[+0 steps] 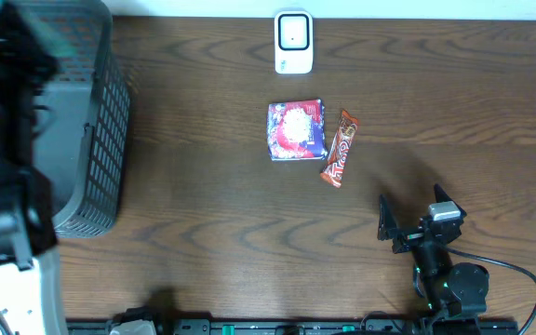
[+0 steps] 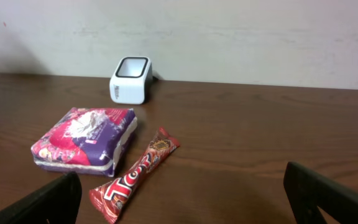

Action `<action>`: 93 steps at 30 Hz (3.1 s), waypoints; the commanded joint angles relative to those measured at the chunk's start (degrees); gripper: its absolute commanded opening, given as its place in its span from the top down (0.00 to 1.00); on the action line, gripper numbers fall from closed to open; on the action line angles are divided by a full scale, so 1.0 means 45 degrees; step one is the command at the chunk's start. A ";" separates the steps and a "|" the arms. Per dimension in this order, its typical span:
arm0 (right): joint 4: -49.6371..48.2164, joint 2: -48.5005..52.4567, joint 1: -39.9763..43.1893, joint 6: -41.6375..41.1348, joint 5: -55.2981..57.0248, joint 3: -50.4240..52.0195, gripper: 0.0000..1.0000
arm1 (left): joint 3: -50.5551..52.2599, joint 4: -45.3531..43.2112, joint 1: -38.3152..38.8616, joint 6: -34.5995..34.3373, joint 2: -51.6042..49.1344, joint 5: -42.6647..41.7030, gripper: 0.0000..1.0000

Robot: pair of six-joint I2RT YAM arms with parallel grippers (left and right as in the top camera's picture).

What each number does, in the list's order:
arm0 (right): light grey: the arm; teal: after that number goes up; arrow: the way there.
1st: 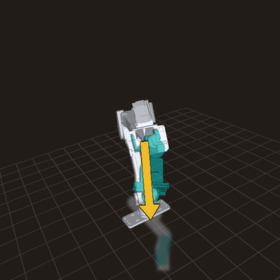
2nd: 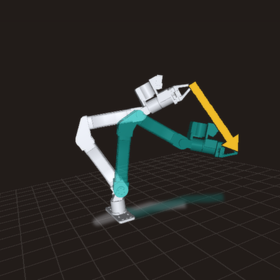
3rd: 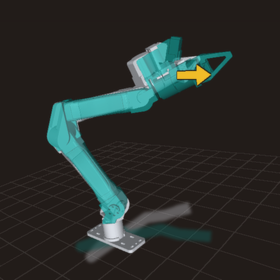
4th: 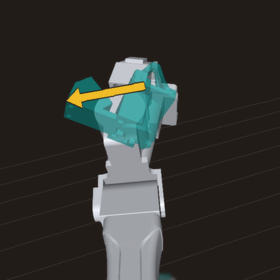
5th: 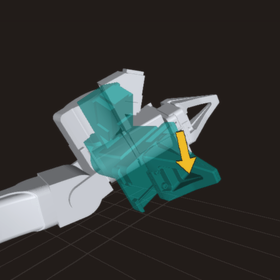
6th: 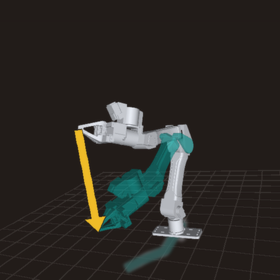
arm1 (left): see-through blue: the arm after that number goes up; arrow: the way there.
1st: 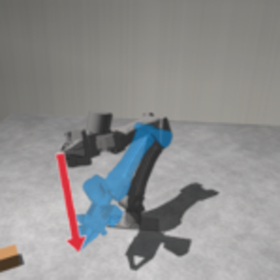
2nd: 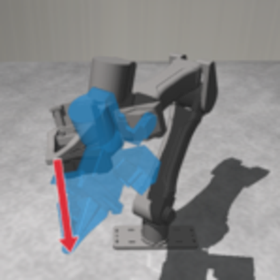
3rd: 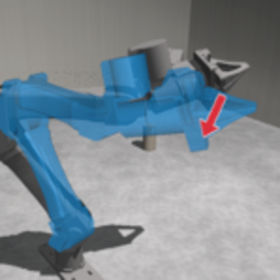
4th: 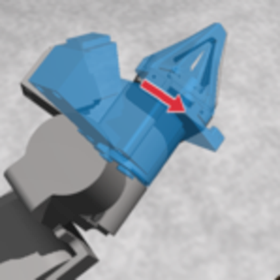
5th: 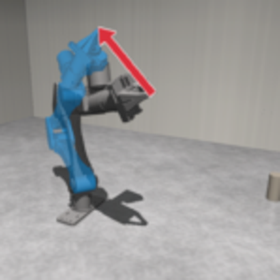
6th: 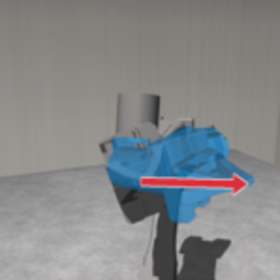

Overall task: Scan the item barcode
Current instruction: 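Reach into the basket and grasp the mint-green wipes pack with left gripper, then place the mint-green pack on the table beside the red-purple pack, then reach into the basket and grasp the small orange tissue pack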

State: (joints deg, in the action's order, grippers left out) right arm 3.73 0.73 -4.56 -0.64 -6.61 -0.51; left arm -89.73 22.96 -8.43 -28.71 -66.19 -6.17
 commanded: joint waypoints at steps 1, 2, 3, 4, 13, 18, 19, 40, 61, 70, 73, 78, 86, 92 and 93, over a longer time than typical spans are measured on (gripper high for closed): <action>0.0019 -0.0053 -0.0010 -0.0034 0.0015 0.0044 0.01 | 0.0044 0.0024 0.2263 0.0389 -0.0685 -0.0821 0.92; 0.0019 -0.0053 -0.0010 -0.0034 0.0015 0.0044 0.01 | 0.0083 0.0029 0.2822 0.0578 -0.0889 -0.0821 0.92; 0.0019 -0.0053 -0.0010 -0.0034 0.0015 0.0044 0.01 | 0.0102 0.0053 0.3366 0.0699 -0.1171 -0.0821 0.93; 0.0019 -0.0053 -0.0005 -0.0034 0.0015 0.0044 0.01 | 0.0102 0.0073 0.3978 0.0709 -0.1559 -0.0821 0.93; 0.0019 -0.0053 -0.0010 -0.0034 0.0015 0.0044 0.01 | 0.0102 -0.0879 0.7728 0.0554 -0.5989 -0.0821 0.93; 0.0019 -0.0053 -0.0010 -0.0034 0.0015 0.0044 0.01 | 0.0102 -0.2137 0.8961 0.0165 -0.8393 -0.0816 0.91; 0.0019 -0.0053 -0.0005 -0.0034 0.0015 0.0044 0.01 | 0.0102 -0.2375 0.9126 0.0165 -0.8850 -0.0816 0.90; 0.0019 -0.0053 -0.0010 -0.0034 0.0015 0.0044 0.01 | 0.0097 -0.3886 0.9000 0.0185 -0.8616 -0.1107 0.46; 0.0019 -0.0053 -0.0010 -0.0034 0.0015 0.0044 0.01 | 0.0107 0.3036 -0.0656 0.2419 -0.0923 -0.0787 0.06; 0.0019 -0.0053 -0.0005 -0.0034 0.0015 0.0044 0.01 | 0.0141 0.4867 -0.3623 0.2205 -0.2540 0.1443 0.02; 0.0019 -0.0053 -0.0010 -0.0034 0.0015 0.0044 0.01 | 0.0141 0.5707 -0.4051 0.1020 -0.3366 0.1603 0.02; 0.0019 -0.0053 -0.0010 -0.0034 0.0015 0.0044 0.01 | 0.0141 0.6742 -0.4294 -0.0831 -0.4600 0.3094 0.02; 0.0019 -0.0053 -0.0010 -0.0034 0.0015 0.0044 0.01 | 0.0141 0.8568 -0.4760 -0.3750 -0.5790 0.4677 0.02; 0.0019 -0.0053 -0.0010 -0.0034 0.0015 0.0044 0.01 | 0.0165 0.9622 -0.4920 -0.4313 -0.6373 0.3570 0.02; 0.0019 -0.0053 -0.0010 -0.0034 0.0015 0.0044 0.01 | 0.0189 0.9777 -0.4920 -0.4318 -0.6445 0.3473 0.02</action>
State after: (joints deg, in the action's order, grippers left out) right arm 3.73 0.73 -4.56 -0.64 -6.61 -0.51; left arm -89.27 65.49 -30.59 -44.97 -93.71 11.20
